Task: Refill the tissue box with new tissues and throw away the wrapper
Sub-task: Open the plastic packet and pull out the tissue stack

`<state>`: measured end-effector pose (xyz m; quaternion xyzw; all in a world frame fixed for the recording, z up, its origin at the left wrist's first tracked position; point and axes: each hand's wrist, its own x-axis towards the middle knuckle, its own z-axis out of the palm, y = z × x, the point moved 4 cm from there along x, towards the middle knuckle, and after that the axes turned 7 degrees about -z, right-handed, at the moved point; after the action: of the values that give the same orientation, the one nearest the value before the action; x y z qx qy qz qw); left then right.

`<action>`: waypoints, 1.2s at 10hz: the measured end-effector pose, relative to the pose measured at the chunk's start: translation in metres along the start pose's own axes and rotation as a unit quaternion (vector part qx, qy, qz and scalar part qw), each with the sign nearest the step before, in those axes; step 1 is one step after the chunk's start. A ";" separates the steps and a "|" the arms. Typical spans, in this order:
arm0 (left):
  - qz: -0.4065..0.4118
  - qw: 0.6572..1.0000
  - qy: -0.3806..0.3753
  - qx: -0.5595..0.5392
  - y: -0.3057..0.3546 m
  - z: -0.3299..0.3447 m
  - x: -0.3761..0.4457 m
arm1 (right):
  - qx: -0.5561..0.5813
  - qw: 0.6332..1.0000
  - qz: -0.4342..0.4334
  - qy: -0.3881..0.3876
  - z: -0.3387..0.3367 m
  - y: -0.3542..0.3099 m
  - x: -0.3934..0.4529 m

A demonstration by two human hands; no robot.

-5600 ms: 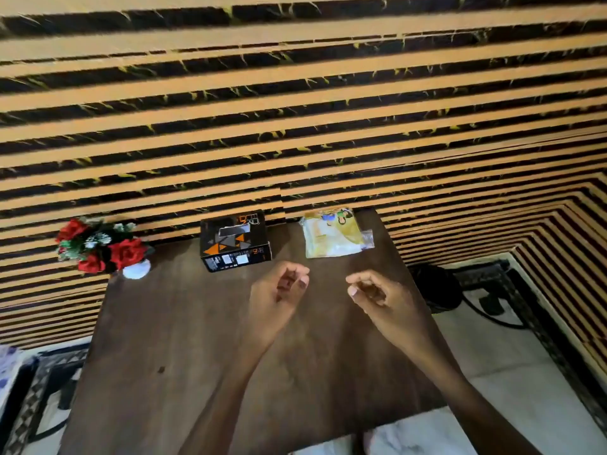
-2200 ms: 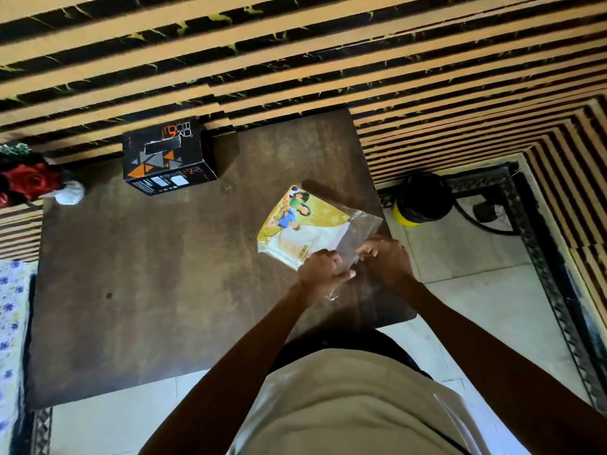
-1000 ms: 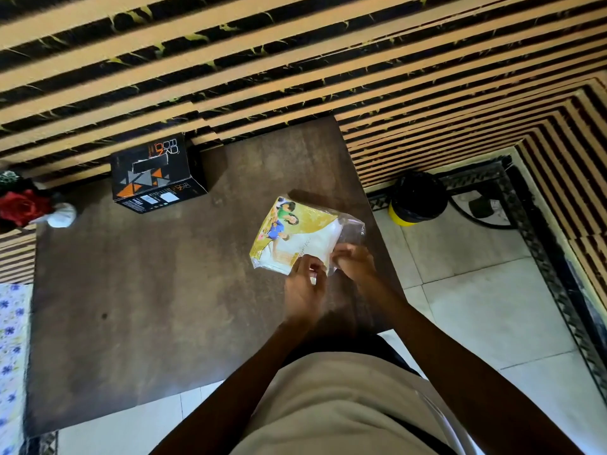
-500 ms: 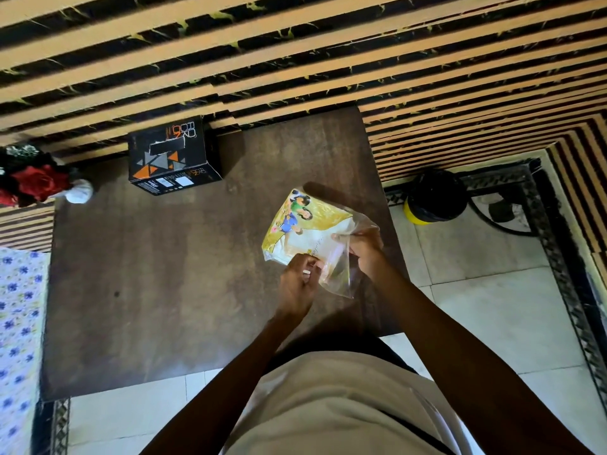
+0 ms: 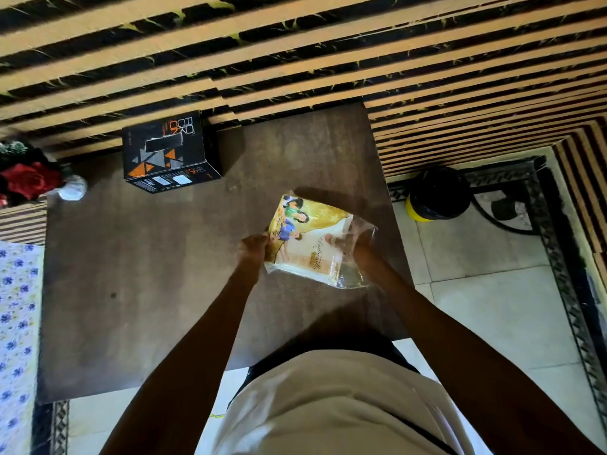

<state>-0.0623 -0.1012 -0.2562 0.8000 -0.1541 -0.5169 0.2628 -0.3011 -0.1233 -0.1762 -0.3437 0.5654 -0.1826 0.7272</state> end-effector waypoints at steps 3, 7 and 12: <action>-0.060 0.994 0.085 -0.036 -0.008 -0.011 0.014 | -0.303 0.930 -0.118 0.171 -0.048 0.004 0.048; -0.064 0.987 0.118 -0.088 0.001 -0.007 0.009 | 0.164 0.869 -0.287 0.369 -0.150 -0.025 -0.048; -0.029 0.997 0.022 -0.074 0.015 0.006 -0.017 | -0.190 0.974 -0.071 0.103 -0.056 0.089 -0.003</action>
<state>-0.0743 -0.1057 -0.2366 0.7937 -0.0862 -0.5165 0.3097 -0.3657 -0.0751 -0.2436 -0.4939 0.6359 -0.1572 0.5718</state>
